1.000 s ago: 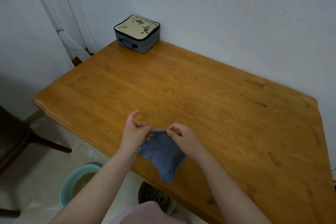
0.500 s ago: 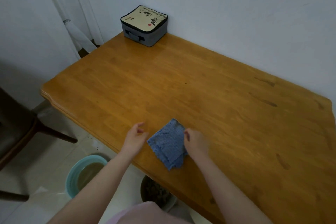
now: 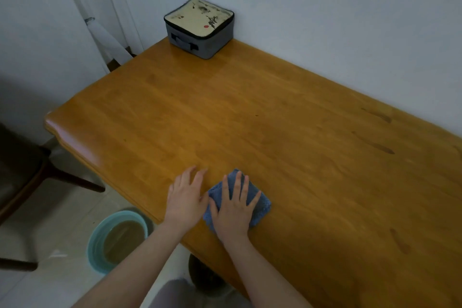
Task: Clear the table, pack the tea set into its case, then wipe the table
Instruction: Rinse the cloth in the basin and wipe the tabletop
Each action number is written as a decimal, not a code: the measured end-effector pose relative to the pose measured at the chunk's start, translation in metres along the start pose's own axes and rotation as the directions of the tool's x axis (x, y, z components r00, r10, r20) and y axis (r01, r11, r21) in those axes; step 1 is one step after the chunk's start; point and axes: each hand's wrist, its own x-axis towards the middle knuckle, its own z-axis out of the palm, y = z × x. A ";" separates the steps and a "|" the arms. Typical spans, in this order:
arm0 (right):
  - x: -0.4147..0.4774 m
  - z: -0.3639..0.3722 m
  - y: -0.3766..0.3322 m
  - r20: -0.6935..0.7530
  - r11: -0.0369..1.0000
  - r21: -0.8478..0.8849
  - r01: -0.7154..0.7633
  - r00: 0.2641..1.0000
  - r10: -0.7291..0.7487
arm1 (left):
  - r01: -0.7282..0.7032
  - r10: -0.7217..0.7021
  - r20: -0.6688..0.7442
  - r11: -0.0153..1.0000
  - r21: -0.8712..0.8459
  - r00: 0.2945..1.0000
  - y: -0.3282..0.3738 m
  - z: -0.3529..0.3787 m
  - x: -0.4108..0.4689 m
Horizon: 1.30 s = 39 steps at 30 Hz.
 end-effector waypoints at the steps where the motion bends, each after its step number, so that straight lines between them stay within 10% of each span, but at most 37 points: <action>1: 0.003 0.005 -0.001 -0.003 0.999 0.017 -0.046 0.999 0.046 | 0.011 -0.011 0.002 1.000 0.006 1.000 -0.001 0.004 0.002; 20: 0.196 -0.010 -0.019 -0.159 0.988 -0.098 0.121 0.978 -0.136 | -0.022 -0.001 -0.137 0.986 -0.168 0.991 -0.031 -0.002 0.165; 39: 0.270 -0.045 0.087 -0.045 0.938 -0.071 -0.340 0.940 0.337 | -0.064 0.053 -0.089 0.991 -0.115 0.995 0.000 0.012 0.182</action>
